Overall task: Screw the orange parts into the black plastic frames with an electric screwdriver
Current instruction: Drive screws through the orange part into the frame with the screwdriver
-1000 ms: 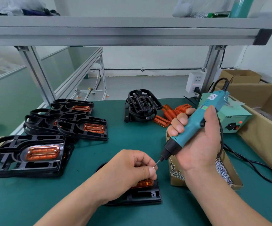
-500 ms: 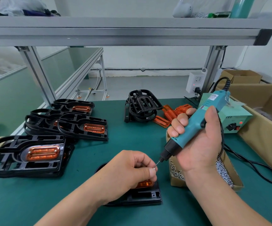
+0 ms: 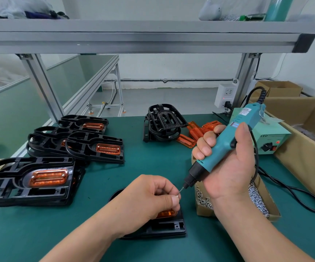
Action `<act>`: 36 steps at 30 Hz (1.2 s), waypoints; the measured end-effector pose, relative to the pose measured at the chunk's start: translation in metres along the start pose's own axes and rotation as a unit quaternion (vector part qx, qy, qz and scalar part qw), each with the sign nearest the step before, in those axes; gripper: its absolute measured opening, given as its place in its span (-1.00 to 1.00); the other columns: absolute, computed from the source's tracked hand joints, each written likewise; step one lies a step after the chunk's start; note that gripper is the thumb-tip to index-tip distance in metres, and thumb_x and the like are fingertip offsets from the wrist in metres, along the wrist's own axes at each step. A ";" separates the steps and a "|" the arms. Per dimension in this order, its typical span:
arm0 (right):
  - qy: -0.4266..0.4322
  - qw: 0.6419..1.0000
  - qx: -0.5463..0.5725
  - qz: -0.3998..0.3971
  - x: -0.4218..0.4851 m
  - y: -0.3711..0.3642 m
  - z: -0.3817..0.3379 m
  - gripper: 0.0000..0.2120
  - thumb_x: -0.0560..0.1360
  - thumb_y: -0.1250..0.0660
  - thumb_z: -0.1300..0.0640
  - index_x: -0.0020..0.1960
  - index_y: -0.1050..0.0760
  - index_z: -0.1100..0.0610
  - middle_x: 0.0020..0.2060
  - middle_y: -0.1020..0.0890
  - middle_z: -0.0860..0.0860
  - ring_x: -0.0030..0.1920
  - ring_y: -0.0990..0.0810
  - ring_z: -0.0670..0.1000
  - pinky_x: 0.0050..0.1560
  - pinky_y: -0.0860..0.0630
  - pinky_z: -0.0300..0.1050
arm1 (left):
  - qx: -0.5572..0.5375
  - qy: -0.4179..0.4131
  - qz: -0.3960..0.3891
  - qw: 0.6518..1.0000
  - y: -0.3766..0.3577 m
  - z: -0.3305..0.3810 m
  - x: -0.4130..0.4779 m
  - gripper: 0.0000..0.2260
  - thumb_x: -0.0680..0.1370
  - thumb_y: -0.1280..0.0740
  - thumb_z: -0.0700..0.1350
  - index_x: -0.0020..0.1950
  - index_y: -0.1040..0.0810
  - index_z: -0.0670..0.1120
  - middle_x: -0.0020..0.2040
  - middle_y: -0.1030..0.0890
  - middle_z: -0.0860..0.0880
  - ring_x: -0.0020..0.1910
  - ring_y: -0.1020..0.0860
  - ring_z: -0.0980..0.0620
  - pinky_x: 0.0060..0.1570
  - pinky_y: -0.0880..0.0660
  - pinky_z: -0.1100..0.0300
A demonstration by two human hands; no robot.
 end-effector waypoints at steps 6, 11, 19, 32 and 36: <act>0.001 1.000 -0.003 0.001 -0.001 -0.001 -0.001 -0.63 0.67 -0.20 -0.21 0.00 -0.43 0.11 -0.26 -0.40 0.05 -0.34 -0.38 0.00 -0.30 -0.38 -0.13 | -0.003 -0.001 0.000 1.000 0.000 0.001 -0.001 -0.91 0.50 -0.43 0.00 -0.05 -0.68 0.02 -0.09 -0.76 -0.03 -0.44 -0.39 0.17 -0.39 -0.33 0.32; -0.001 1.000 -0.007 -0.006 -0.001 -0.001 0.000 -0.63 0.67 -0.22 -0.20 0.00 -0.43 0.11 -0.26 -0.40 0.05 -0.34 -0.37 0.00 -0.30 -0.38 -0.13 | 0.004 0.000 0.004 1.000 0.000 0.002 -0.001 -0.90 0.50 -0.43 0.00 -0.05 -0.69 0.02 -0.09 -0.76 -0.03 -0.44 -0.41 0.20 -0.39 -0.34 0.34; -0.001 0.998 -0.022 -0.057 -0.005 -0.010 0.000 -0.63 0.59 -0.31 -0.21 0.01 -0.44 0.12 -0.27 -0.41 0.05 -0.34 -0.38 -0.01 -0.30 -0.38 -0.12 | 0.048 0.000 0.039 0.998 0.003 0.001 0.000 -0.98 0.56 -0.47 -0.12 -0.07 -0.69 -0.02 -0.15 -0.76 0.03 -0.41 -0.51 0.29 -0.37 -0.36 0.49; 0.022 0.995 -0.064 -0.068 -0.010 -0.018 0.000 -0.52 0.49 -0.51 -0.27 0.03 -0.44 0.11 -0.26 -0.44 0.06 -0.33 -0.41 0.02 -0.28 -0.43 -0.10 | 0.121 0.003 0.094 0.988 0.002 0.002 -0.002 -0.97 0.51 -0.49 -0.01 -0.11 -0.67 0.09 -0.17 -0.74 0.06 -0.25 -0.59 0.09 0.00 -0.59 -0.05; 0.021 0.998 -0.057 -0.035 -0.008 -0.014 0.001 -0.51 0.47 -0.52 -0.28 0.01 -0.44 0.10 -0.26 -0.44 0.05 -0.33 -0.42 0.01 -0.28 -0.44 -0.12 | 0.114 -0.005 0.106 0.988 0.004 0.000 -0.001 -0.93 0.44 -0.47 0.07 -0.11 -0.66 0.13 -0.17 -0.72 0.02 -0.27 -0.56 0.15 -0.07 -0.60 -0.04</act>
Point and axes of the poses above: each hand's wrist, its own x-axis towards the middle knuckle, its own y-axis out of the back of the hand, z = x × y, the point moved 5 cm from there along x, towards the middle knuckle
